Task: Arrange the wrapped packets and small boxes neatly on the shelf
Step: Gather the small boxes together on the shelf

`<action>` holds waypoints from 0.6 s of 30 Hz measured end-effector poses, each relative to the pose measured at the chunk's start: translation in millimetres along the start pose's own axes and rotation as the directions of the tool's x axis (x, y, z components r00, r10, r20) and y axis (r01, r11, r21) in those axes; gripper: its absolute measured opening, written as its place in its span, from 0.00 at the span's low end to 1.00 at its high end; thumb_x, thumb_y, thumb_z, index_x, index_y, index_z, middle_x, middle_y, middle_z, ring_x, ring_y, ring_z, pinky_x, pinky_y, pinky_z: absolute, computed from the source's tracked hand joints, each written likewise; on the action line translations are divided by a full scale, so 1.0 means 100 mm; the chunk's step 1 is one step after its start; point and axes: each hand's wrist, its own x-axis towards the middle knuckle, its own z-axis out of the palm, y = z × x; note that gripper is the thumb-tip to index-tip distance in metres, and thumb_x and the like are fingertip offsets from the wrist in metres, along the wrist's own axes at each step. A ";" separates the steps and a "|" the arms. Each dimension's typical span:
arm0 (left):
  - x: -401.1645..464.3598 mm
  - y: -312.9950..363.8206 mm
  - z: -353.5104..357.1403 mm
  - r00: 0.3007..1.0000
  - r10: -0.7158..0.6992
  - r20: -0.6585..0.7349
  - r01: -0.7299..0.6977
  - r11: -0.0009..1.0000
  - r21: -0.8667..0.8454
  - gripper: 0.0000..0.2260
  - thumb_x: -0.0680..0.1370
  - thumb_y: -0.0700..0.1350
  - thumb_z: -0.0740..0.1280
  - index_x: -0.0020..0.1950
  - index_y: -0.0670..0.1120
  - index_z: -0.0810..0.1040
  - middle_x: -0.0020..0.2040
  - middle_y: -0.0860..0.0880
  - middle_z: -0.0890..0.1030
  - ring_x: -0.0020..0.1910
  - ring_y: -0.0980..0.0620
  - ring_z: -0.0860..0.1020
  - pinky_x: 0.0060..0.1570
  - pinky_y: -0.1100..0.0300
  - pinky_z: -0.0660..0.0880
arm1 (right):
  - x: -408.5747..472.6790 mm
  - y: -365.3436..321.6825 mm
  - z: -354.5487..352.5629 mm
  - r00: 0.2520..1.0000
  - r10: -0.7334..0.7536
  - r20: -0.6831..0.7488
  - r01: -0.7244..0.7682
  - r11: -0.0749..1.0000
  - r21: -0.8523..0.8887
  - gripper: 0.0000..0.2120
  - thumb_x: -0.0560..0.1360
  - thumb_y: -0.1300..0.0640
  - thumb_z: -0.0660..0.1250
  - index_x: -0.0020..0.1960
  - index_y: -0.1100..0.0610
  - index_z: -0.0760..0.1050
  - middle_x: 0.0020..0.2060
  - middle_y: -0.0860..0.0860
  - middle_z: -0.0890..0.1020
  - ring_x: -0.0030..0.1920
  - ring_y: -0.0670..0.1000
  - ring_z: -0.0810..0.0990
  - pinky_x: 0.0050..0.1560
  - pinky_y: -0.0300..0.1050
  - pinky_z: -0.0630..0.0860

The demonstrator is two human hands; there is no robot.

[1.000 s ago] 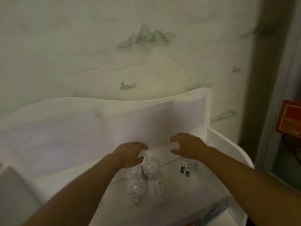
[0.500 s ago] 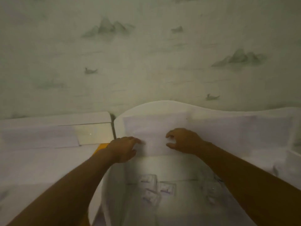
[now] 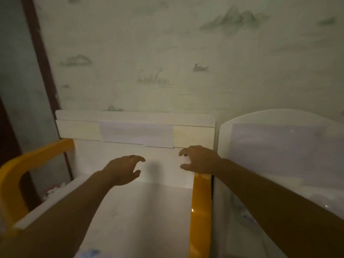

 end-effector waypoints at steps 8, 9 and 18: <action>-0.13 -0.72 0.30 0.994 -0.089 0.062 0.089 0.996 0.015 0.21 0.79 0.53 0.62 0.73 0.55 0.64 0.72 0.54 0.69 0.65 0.53 0.73 0.63 0.56 0.71 | 0.79 -0.51 0.30 0.994 -0.100 0.036 0.100 0.995 0.022 0.25 0.76 0.43 0.66 0.70 0.49 0.68 0.66 0.50 0.74 0.65 0.53 0.72 0.63 0.49 0.71; -0.14 -0.78 0.31 0.992 -0.098 0.077 0.096 0.995 0.026 0.21 0.79 0.53 0.62 0.73 0.55 0.65 0.73 0.54 0.69 0.65 0.53 0.73 0.63 0.56 0.70 | 0.90 -0.55 0.32 0.993 -0.119 0.026 0.118 0.992 0.040 0.25 0.75 0.43 0.66 0.70 0.49 0.68 0.66 0.50 0.74 0.65 0.53 0.71 0.63 0.49 0.71; -0.11 -1.47 0.23 0.960 -0.219 0.172 0.203 0.973 0.108 0.22 0.80 0.53 0.63 0.73 0.53 0.65 0.73 0.51 0.69 0.64 0.50 0.74 0.62 0.55 0.72 | 1.64 -0.86 0.53 0.978 -0.206 0.037 0.199 0.969 0.146 0.24 0.75 0.43 0.66 0.70 0.47 0.69 0.66 0.49 0.74 0.65 0.52 0.72 0.61 0.48 0.70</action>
